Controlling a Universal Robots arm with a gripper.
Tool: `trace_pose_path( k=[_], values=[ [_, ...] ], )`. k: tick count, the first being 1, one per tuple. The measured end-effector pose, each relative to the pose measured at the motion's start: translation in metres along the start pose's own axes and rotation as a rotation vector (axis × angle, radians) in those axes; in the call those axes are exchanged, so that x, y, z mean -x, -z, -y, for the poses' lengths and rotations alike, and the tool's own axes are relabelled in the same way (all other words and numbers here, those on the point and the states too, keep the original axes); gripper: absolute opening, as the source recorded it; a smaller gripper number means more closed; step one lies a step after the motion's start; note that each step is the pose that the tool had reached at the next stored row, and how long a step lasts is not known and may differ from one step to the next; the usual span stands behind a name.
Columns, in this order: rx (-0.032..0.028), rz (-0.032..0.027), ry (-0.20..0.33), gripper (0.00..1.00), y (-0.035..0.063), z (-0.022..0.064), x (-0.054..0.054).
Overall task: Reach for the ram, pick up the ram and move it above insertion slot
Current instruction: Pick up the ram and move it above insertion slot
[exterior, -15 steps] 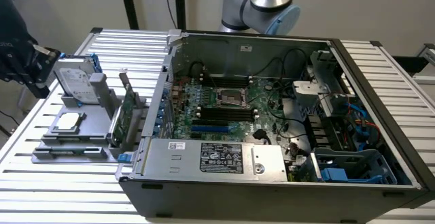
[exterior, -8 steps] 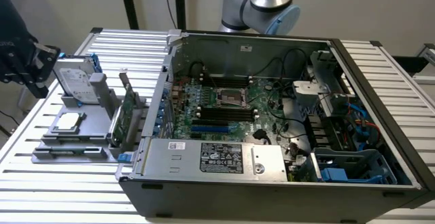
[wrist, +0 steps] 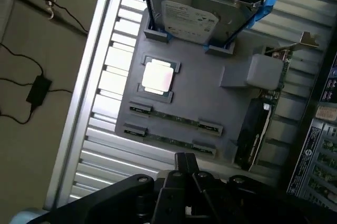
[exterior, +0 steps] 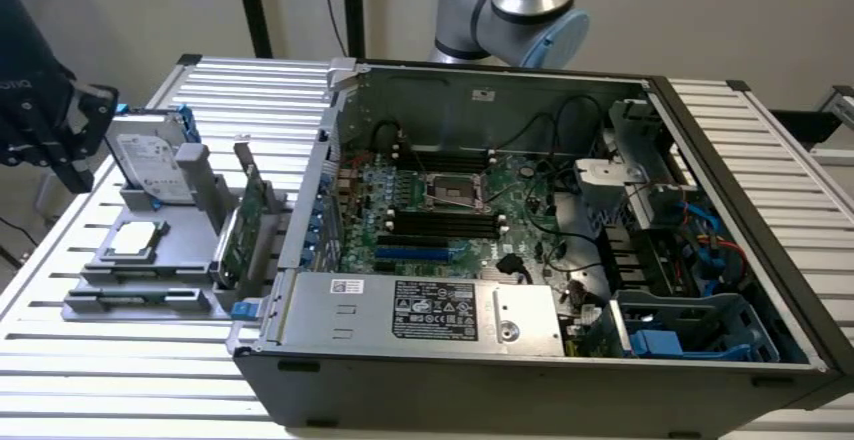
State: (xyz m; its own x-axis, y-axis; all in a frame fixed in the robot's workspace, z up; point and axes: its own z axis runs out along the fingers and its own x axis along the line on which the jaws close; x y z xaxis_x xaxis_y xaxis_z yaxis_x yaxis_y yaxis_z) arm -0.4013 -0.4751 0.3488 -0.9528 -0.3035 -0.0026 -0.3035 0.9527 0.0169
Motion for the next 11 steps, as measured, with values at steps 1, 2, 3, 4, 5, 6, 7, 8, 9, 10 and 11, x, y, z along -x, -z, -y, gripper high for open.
trace_pose_path(
  k=[1,2,3,4,5,6,7,8,9,10,11],
  values=[
    [0.0001,-0.0002,0.018,0.11,0.0000,0.0000,0.0000],
    [0.0001,-0.0007,0.037,0.11,0.0001,0.0000,0.0000],
    [0.0001,-0.0010,0.055,0.11,0.0001,0.0000,0.0000],
    [0.0002,-0.0013,0.073,0.11,0.0002,0.0000,0.0000],
    [0.0003,-0.0015,0.092,0.11,0.0002,0.0000,0.0000],
    [0.0003,-0.0019,0.109,0.11,0.0003,0.0000,0.0000],
    [0.0003,-0.0022,0.128,0.11,0.0004,0.0000,0.0000],
    [0.0004,-0.0024,0.146,0.11,0.0005,0.0000,0.0000],
    [0.0004,-0.0027,0.164,0.11,0.0005,0.0000,0.0000],
    [0.0005,-0.0031,0.181,0.11,0.0006,0.0000,0.0000],
    [0.0005,-0.0033,0.199,0.11,0.0007,0.0000,0.0000]
  ],
)
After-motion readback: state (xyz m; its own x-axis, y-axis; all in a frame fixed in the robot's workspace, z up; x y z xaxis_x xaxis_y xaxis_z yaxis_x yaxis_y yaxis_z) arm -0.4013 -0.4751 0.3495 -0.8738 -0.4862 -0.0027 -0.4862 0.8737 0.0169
